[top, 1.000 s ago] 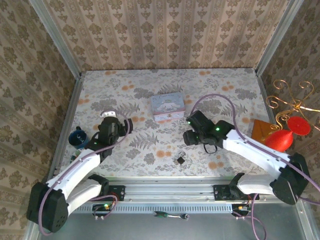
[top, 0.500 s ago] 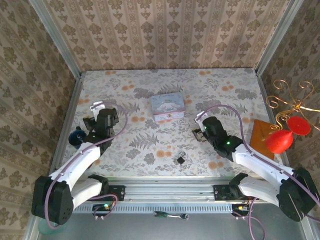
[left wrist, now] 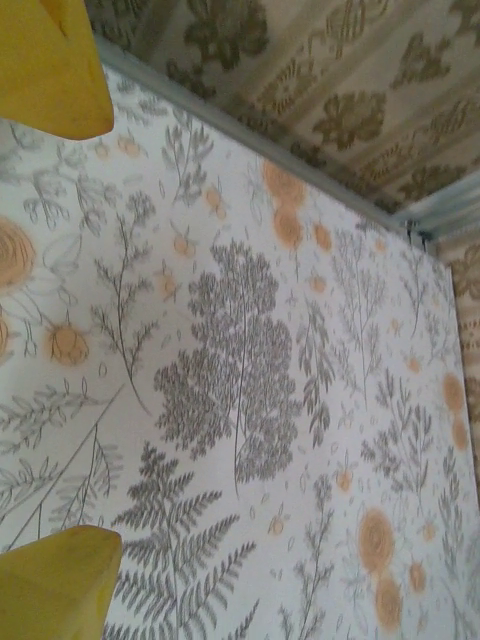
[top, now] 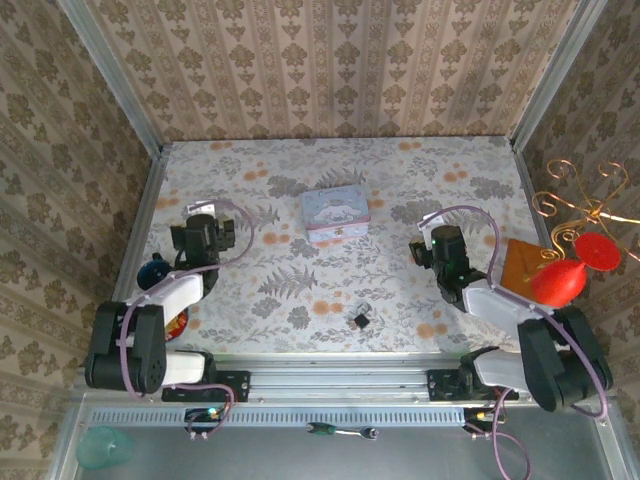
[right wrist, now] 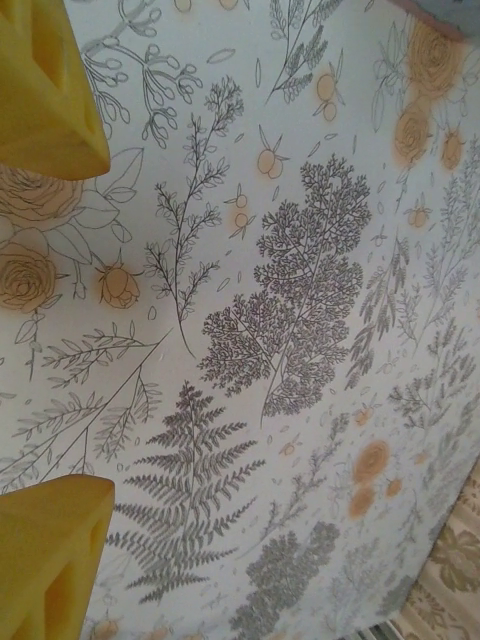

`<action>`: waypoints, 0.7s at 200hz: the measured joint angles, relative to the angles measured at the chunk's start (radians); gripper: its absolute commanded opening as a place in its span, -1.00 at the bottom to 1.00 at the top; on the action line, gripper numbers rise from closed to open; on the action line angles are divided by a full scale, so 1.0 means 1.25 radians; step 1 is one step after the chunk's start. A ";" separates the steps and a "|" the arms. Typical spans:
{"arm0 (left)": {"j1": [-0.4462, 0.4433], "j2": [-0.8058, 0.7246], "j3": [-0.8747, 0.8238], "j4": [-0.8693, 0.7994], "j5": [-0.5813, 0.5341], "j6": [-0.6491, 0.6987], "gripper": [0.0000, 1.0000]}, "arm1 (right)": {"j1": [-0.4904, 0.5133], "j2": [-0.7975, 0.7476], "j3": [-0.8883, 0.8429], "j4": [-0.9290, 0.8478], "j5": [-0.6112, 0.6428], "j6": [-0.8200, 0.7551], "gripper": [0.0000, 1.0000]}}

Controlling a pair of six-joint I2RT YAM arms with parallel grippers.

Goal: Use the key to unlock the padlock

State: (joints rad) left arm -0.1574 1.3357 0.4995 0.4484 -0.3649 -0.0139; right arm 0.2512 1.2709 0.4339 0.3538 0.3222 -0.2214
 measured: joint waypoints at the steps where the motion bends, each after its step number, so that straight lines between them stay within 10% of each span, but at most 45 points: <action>1: 0.001 0.003 -0.002 0.005 0.004 0.000 1.00 | -0.001 0.002 0.000 0.002 -0.001 0.000 0.59; 113: 0.101 0.182 -0.113 0.356 0.169 0.048 1.00 | -0.124 0.128 0.032 0.203 -0.214 0.076 0.66; 119: 0.101 0.182 -0.112 0.360 0.170 0.048 1.00 | -0.132 0.128 0.029 0.213 -0.224 0.085 0.99; 140: 0.100 0.182 -0.111 0.375 0.171 0.048 1.00 | -0.167 0.132 0.008 0.259 -0.260 0.116 1.00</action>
State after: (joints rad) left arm -0.0319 1.5631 0.3607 0.9176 -0.1516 0.0460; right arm 0.0422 1.4361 0.4435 0.6773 -0.0032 -0.0769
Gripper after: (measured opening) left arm 0.999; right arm 0.993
